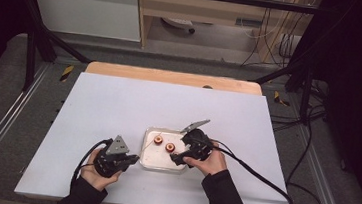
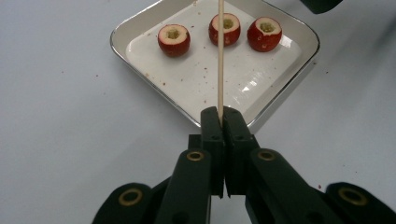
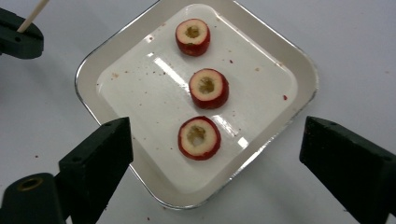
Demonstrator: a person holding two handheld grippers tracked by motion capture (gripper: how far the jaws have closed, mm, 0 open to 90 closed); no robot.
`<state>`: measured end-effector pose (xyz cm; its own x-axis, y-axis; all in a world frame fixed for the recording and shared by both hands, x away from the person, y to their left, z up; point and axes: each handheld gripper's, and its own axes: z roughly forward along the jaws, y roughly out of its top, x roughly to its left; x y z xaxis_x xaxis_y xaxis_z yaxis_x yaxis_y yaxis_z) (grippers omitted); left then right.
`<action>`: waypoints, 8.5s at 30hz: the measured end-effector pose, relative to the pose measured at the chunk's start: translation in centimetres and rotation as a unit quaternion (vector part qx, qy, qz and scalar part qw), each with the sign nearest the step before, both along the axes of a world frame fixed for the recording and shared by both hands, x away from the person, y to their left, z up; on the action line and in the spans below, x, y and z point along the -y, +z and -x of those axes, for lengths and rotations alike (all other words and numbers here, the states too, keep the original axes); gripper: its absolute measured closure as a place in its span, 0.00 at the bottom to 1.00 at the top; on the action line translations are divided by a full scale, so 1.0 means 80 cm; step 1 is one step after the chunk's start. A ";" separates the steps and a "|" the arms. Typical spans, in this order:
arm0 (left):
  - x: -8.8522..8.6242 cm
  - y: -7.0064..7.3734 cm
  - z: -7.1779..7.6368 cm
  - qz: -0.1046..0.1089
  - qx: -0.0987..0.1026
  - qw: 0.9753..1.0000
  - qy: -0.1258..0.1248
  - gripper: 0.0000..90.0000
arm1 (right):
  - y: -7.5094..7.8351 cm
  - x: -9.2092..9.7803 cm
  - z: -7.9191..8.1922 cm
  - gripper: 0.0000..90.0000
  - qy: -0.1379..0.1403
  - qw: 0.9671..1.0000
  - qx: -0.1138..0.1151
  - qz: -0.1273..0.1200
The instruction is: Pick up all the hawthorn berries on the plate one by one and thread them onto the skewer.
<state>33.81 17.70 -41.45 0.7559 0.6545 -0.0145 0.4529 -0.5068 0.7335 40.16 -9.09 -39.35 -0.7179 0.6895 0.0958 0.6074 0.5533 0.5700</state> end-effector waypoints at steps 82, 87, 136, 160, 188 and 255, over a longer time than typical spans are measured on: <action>0.005 0.002 0.013 0.106 -0.016 0.992 0.065 0.98 | 0.008 0.011 0.002 0.68 -0.158 0.887 0.087 -0.426; 0.011 0.002 0.016 0.109 -0.016 0.992 0.062 0.98 | 0.008 0.009 0.001 0.68 -0.166 0.873 0.098 -0.448; 0.026 0.001 0.017 0.134 -0.019 0.988 0.071 0.98 | -0.015 -0.009 0.012 0.68 -0.156 0.840 0.115 -0.507; 0.030 0.001 0.009 0.129 -0.019 0.988 0.082 0.98 | -0.044 -0.028 0.033 0.68 -0.128 0.868 0.076 -0.473; 0.017 -0.002 0.002 0.108 0.004 0.992 0.071 0.98 | -0.035 -0.016 0.044 0.30 -0.073 0.933 0.075 -0.344; -0.024 -0.007 -0.003 0.061 0.007 0.997 0.056 0.98 | -0.026 -0.048 -0.070 0.49 0.097 0.992 -0.057 0.058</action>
<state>34.05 19.60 -42.00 0.6783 0.7293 -0.0894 0.4915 -0.3599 0.7931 45.73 -5.28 -41.40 -0.8277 0.5501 0.1111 0.5392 0.7246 0.4292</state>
